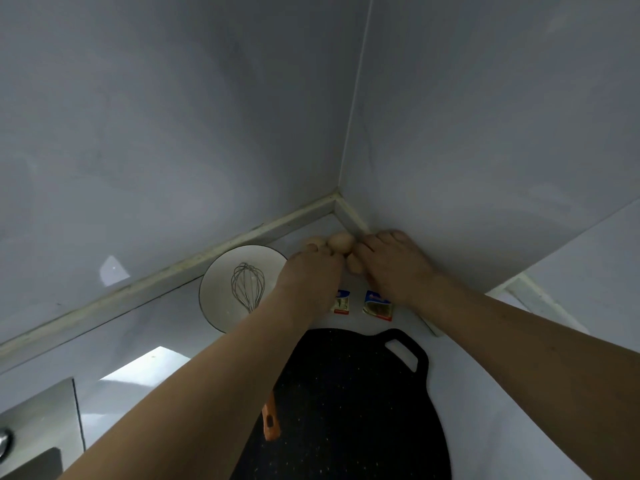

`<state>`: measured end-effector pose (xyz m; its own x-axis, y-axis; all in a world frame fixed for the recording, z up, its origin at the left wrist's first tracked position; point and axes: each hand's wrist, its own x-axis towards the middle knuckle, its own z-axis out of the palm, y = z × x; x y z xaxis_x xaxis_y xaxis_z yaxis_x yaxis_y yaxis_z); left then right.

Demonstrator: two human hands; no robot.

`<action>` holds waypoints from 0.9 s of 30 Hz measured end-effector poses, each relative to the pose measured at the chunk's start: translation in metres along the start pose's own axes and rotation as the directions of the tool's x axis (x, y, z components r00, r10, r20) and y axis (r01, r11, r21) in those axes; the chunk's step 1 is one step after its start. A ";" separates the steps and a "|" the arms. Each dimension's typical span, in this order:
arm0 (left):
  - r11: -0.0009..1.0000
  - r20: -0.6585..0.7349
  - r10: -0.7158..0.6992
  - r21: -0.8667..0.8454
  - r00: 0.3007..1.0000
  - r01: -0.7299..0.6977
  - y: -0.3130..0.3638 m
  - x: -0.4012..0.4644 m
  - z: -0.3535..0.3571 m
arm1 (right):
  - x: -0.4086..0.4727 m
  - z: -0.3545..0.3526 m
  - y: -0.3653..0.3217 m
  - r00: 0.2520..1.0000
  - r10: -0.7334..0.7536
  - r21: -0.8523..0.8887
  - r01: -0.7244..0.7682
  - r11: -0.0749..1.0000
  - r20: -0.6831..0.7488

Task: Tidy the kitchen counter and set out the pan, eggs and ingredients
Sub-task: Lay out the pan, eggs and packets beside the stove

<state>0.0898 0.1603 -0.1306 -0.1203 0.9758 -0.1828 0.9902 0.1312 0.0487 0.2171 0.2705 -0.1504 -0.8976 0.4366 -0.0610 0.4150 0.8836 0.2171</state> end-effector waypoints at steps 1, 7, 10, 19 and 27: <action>1.000 -0.003 -0.002 0.004 1.000 0.002 -0.001 0.000 0.001 | 0.000 0.002 0.000 1.000 0.013 -0.016 -0.013 1.000 -0.024; 1.000 -0.018 -0.003 0.018 1.000 0.003 -0.001 0.003 0.003 | 0.001 0.009 -0.007 0.994 0.050 0.002 -0.050 0.999 -0.101; 1.000 -0.029 0.005 0.017 1.000 -0.005 -0.001 0.005 0.005 | 0.002 0.010 -0.008 0.991 0.054 0.025 -0.052 0.998 -0.121; 0.999 -0.040 0.039 0.029 0.998 -0.038 -0.002 0.006 0.008 | -0.006 0.011 -0.006 0.991 0.077 0.059 -0.071 0.996 -0.108; 0.999 -0.017 0.023 -0.047 1.000 -0.023 -0.006 -0.003 0.000 | -0.035 -0.002 -0.015 0.971 0.172 0.083 -0.160 0.984 -0.166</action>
<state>0.0846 0.1561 -0.1306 -0.0992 0.9812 -0.1653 0.9883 0.1165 0.0988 0.2419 0.2417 -0.1496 -0.8249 0.5478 0.1395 0.5641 0.8134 0.1421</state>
